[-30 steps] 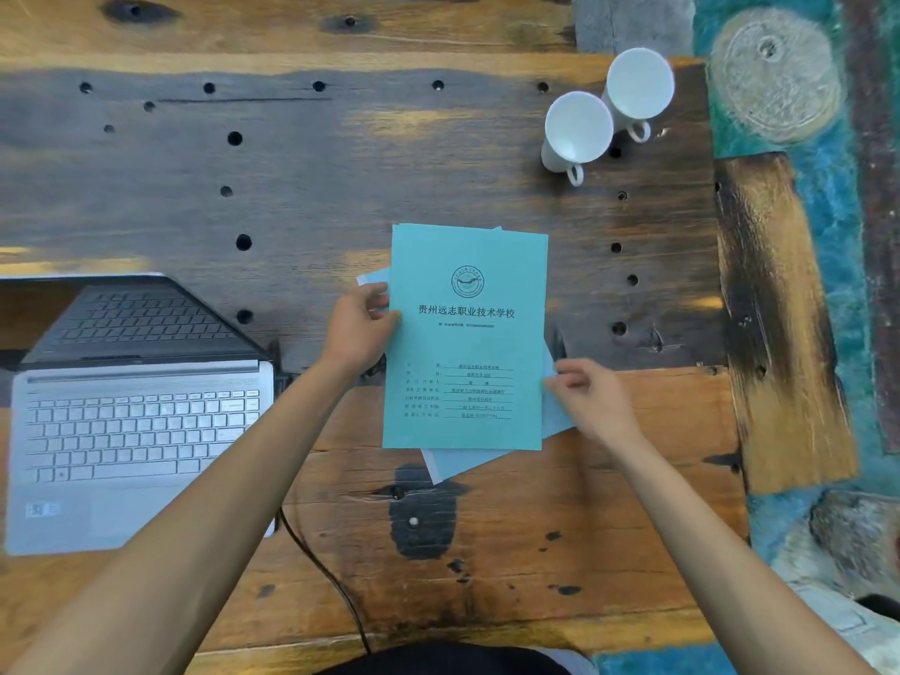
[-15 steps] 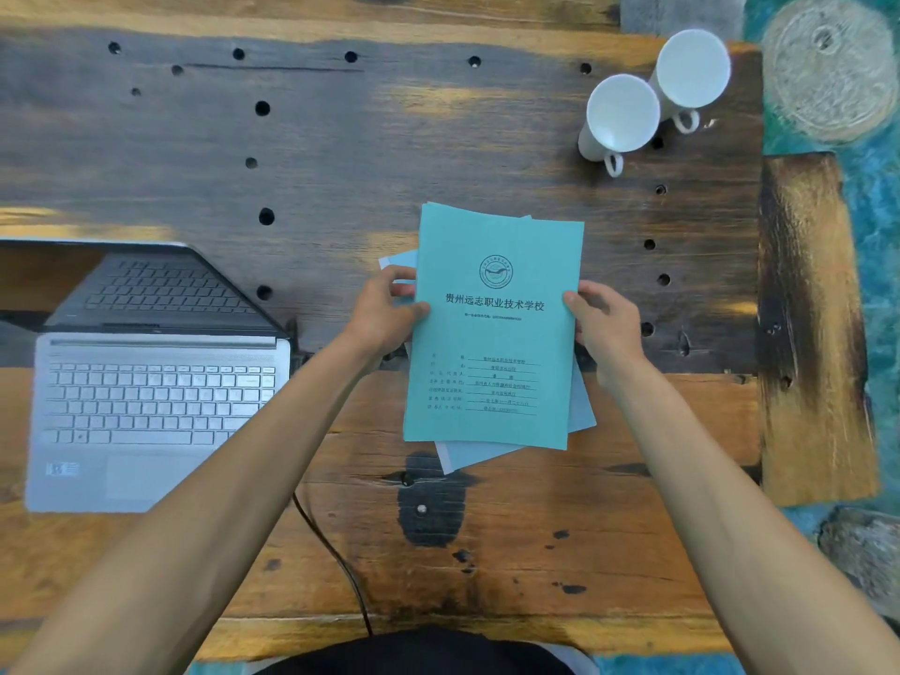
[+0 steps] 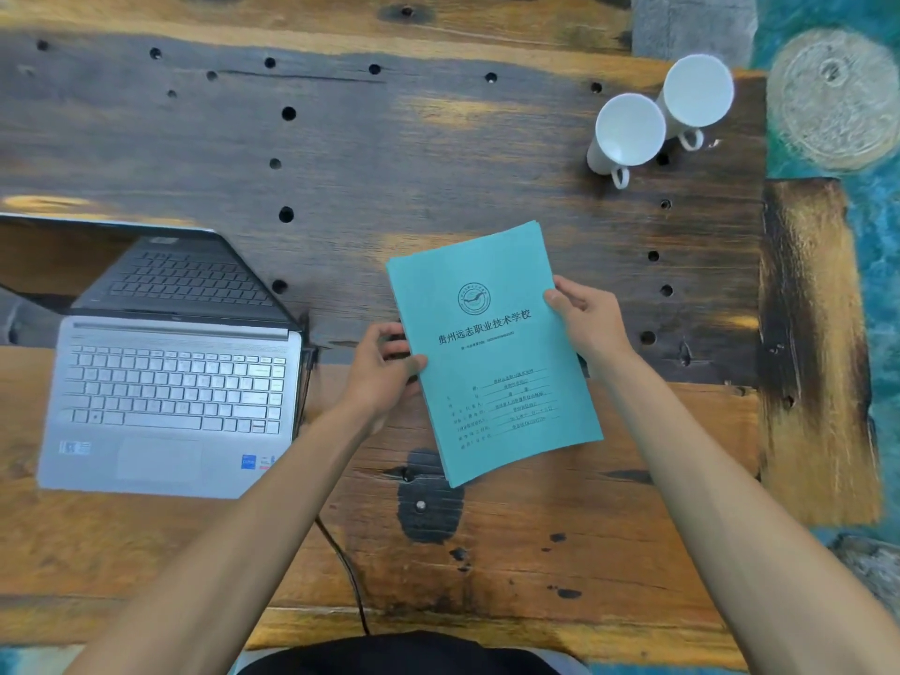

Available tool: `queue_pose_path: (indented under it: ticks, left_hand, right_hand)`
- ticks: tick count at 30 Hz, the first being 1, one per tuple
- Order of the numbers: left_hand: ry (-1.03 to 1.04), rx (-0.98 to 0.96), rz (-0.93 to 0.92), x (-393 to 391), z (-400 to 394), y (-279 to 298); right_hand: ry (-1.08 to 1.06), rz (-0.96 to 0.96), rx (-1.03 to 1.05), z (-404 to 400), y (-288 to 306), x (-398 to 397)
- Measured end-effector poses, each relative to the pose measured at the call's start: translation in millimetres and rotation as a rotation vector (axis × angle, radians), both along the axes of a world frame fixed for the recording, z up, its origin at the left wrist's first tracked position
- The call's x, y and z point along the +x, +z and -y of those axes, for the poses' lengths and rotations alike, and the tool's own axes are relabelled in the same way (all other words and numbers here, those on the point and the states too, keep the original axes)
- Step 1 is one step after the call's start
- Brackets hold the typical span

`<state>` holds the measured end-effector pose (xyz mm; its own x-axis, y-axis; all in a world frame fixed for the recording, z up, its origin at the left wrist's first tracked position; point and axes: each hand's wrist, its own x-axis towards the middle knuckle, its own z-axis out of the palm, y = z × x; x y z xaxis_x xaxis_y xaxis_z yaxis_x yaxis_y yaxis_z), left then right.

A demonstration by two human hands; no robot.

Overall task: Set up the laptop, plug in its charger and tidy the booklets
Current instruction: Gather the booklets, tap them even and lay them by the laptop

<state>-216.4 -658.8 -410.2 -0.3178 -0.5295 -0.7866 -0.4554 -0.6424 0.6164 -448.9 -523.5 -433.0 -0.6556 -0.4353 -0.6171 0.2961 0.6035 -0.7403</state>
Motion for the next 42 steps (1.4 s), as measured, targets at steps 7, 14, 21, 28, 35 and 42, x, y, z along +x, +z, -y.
queue_pose_path:
  ticks: [7, 14, 21, 28, 35, 42]
  left_hand:
    - [-0.109, -0.113, 0.1, 2, 14, -22]
    - [-0.075, -0.109, 0.101, -1, 20, -33]
    - [0.063, 0.066, -0.099, -13, 27, -21]
    - [-0.189, 0.027, -0.321, -13, 28, 5]
    - [-0.336, -0.036, -0.435, 6, 17, 35]
    - [-0.381, -0.096, -0.482, 43, -3, 63]
  right_hand:
    - [0.062, -0.141, 0.126, -1, -13, -4]
    - [0.081, -0.185, 0.22, 5, -14, 0]
    - [0.045, -0.026, 0.163, -1, -13, -15]
    - [0.086, 0.124, 0.045, -18, -4, -28]
    - [0.14, 0.19, -0.007, -33, 21, -40]
    - [0.291, 0.014, -0.137, -68, 83, -18]
